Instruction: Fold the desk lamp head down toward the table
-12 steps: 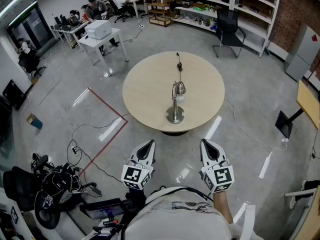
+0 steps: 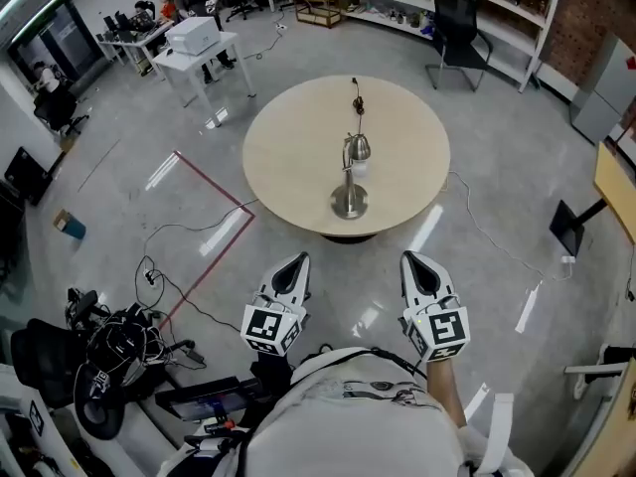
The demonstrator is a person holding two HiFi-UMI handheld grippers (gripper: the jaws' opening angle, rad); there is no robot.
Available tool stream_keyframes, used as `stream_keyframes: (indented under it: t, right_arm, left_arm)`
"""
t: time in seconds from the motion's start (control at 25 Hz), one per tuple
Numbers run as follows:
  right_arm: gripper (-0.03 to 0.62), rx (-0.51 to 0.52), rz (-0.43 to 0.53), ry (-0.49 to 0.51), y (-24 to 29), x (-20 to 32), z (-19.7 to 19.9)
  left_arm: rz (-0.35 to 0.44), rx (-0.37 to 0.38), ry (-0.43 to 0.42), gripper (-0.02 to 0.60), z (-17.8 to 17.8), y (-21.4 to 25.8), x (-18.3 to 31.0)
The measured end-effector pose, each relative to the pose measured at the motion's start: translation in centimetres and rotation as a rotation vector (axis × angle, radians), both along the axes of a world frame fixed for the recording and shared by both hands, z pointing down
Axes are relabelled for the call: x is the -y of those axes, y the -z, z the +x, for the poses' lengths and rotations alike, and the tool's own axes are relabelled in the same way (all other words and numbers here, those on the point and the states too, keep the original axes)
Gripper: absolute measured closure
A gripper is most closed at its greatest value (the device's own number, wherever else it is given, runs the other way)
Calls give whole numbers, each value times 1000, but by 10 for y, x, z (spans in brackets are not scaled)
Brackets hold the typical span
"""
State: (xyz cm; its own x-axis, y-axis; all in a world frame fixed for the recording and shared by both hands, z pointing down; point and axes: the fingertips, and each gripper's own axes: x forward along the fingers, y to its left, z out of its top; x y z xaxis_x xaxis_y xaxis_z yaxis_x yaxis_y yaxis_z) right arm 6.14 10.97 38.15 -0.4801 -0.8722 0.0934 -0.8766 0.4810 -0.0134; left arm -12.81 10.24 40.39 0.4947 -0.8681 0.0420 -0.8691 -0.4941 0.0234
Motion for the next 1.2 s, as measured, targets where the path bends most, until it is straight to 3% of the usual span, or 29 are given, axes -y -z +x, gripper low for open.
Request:
stream_keyframes:
  t: [1.2]
  right_arm:
    - [592, 69, -15, -24, -12, 23, 22]
  left_arm:
    - [-22, 36, 73, 581, 29, -3, 30]
